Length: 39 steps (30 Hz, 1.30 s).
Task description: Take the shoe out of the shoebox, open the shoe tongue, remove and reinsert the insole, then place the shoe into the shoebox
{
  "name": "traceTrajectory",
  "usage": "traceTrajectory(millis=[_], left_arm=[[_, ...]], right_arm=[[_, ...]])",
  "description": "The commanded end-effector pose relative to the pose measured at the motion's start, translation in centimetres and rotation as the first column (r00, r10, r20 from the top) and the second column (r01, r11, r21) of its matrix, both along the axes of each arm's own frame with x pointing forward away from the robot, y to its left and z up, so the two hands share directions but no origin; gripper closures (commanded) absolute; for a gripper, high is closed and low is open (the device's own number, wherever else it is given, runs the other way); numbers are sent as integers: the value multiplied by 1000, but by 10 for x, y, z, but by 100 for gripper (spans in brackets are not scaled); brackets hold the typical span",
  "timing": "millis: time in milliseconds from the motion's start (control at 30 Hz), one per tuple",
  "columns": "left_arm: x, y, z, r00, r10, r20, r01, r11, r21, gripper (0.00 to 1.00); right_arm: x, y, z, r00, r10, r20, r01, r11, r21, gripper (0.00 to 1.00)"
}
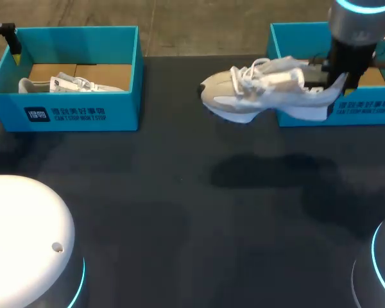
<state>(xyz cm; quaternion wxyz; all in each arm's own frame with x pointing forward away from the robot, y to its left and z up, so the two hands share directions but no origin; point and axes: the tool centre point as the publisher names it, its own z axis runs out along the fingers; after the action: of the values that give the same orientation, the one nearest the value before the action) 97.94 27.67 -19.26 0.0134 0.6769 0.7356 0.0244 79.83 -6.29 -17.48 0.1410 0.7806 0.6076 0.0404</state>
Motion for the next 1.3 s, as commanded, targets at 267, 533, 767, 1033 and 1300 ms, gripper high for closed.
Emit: traceTrajectory(millis=[267, 533, 767, 1033, 1300], left_arm=[[0, 0, 0, 1000, 0, 1, 0, 1000, 3, 0], [0, 0, 0, 1000, 0, 1, 0, 1000, 3, 0], [0, 0, 0, 1000, 0, 1, 0, 1000, 3, 0], [0, 0, 0, 1000, 0, 1, 0, 1000, 3, 0], [0, 0, 0, 1000, 0, 1, 0, 1000, 3, 0]], right_arm=[[-16, 38, -40, 999, 39, -25, -39, 999, 11, 100], [-16, 38, -40, 999, 39, -25, -39, 999, 11, 100], [-22, 54, -49, 999, 34, -39, -34, 999, 16, 100], [-66, 100, -89, 997, 53, -49, -52, 998, 34, 100], [-95, 126, -131, 995, 22, -93, -22, 1000, 1, 100]])
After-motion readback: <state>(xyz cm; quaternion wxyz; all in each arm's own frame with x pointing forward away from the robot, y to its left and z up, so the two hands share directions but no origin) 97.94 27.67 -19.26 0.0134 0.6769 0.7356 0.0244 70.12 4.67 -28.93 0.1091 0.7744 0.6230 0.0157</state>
